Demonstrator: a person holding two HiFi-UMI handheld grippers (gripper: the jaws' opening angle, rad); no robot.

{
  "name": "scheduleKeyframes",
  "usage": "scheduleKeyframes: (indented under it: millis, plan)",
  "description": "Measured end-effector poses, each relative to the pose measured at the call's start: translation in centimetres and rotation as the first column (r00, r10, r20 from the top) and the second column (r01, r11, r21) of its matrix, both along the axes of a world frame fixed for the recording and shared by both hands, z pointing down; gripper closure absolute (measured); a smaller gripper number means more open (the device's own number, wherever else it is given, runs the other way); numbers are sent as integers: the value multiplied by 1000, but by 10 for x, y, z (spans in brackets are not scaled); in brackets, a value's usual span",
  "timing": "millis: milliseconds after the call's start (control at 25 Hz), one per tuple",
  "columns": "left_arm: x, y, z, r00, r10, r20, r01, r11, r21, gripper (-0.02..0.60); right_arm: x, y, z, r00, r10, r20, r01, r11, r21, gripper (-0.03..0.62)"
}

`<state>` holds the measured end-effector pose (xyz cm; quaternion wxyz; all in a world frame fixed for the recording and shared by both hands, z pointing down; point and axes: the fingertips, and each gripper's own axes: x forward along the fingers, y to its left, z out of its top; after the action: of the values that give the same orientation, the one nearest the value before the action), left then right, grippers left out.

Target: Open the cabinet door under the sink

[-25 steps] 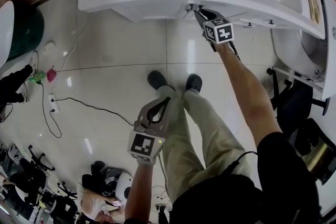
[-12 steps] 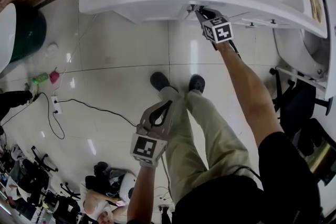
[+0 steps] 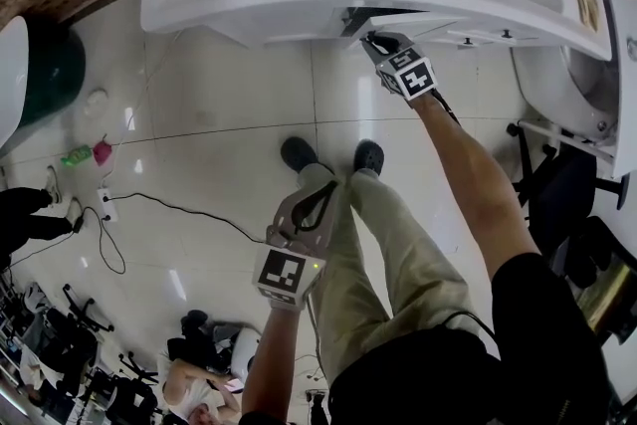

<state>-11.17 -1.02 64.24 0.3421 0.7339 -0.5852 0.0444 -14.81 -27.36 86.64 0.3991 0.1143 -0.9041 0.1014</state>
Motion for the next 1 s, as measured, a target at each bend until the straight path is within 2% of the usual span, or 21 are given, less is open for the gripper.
scheduleKeyframes:
  millis: [240, 560, 1000]
  plan:
    - [12, -1, -7, 1000, 6, -14, -6, 1000, 4, 569, 22, 30, -4, 998, -56, 11, 57, 998, -20, 563]
    - [32, 1, -9, 999, 26, -22, -26, 1000, -9, 569, 46, 52, -4, 992, -129, -13, 128, 992, -5, 565]
    - [58, -13, -16, 996, 85, -14, -85, 996, -8, 569, 89, 79, -5, 988, -152, -21, 152, 988, -23, 565]
